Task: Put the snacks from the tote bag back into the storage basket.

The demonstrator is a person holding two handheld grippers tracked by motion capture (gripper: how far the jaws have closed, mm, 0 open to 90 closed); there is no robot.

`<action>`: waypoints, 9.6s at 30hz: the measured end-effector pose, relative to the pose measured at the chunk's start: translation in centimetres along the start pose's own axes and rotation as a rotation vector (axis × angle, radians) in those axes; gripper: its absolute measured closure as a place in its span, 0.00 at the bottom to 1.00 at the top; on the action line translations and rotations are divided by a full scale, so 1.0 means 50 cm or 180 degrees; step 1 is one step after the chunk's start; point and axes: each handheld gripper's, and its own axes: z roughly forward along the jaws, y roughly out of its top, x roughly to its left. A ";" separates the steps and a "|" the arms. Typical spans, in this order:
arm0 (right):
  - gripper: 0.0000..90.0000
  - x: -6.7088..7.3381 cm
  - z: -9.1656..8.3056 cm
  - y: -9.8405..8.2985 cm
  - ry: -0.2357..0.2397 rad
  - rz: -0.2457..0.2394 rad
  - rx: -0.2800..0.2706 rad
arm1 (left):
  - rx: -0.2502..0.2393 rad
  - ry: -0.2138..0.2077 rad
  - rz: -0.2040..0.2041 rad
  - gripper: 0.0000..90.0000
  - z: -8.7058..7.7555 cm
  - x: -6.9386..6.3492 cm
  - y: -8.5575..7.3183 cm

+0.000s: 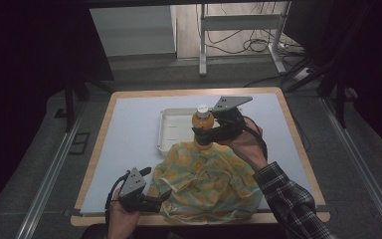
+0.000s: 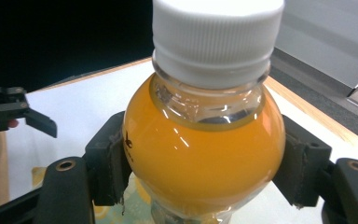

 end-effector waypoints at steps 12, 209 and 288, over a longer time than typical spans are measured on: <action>0.33 -0.026 0.042 0.002 -0.0007 -0.0007 -0.0006 | -0.0007 -0.0023 0.0014 0.01 0.002 -0.002 0.001; 0.09 -0.070 0.313 0.002 0.0295 0.0053 0.0195 | 0.0005 -0.0110 0.0035 0.00 0.009 -0.007 0.003; 0.05 0.010 0.145 -0.086 0.0470 0.0138 0.0296 | -0.0015 -0.0147 -0.0038 0.00 0.012 -0.001 -0.002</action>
